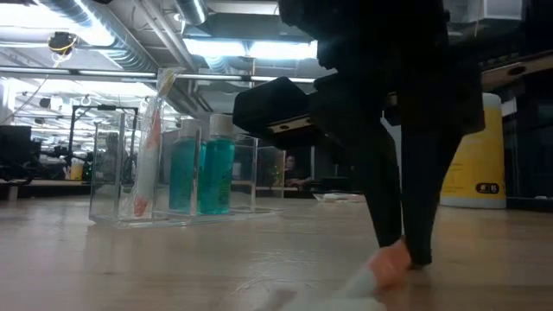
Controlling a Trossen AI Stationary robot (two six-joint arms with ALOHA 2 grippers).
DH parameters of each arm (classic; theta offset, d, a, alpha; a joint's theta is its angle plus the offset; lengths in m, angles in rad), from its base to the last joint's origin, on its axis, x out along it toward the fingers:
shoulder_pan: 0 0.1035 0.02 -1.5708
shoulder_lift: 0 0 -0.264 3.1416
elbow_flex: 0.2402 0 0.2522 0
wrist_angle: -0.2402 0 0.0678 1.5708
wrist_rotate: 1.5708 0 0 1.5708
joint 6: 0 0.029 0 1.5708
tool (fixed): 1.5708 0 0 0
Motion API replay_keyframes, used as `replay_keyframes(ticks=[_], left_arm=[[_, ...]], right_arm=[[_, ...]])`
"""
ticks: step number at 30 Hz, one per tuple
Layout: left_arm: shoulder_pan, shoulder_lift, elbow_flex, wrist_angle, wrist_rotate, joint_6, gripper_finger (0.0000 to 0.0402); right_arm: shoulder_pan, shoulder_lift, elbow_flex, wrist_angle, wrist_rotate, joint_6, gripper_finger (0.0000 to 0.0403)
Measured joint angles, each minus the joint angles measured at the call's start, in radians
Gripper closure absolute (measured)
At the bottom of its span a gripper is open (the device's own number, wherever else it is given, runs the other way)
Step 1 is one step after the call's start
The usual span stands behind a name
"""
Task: Pick & Place toothbrushing station
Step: Put the bottom orange toothbrush into the transparent organizer
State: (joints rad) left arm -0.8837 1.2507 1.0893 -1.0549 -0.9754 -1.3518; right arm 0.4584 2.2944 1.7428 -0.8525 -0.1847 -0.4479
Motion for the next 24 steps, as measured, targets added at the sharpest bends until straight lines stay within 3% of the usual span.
replay_keyframes(ticks=[15,24], left_arm=[[0.0,0.0,0.0,-0.043,-0.006,-0.035,0.0203],[0.0,0.0,0.0,-0.071,0.006,-0.051,0.0203]], right_arm=[[-0.1,-0.049,-0.011,0.029,0.091,0.176,0.0391],[-0.005,-0.117,-0.008,0.003,0.106,0.227,0.0391]])
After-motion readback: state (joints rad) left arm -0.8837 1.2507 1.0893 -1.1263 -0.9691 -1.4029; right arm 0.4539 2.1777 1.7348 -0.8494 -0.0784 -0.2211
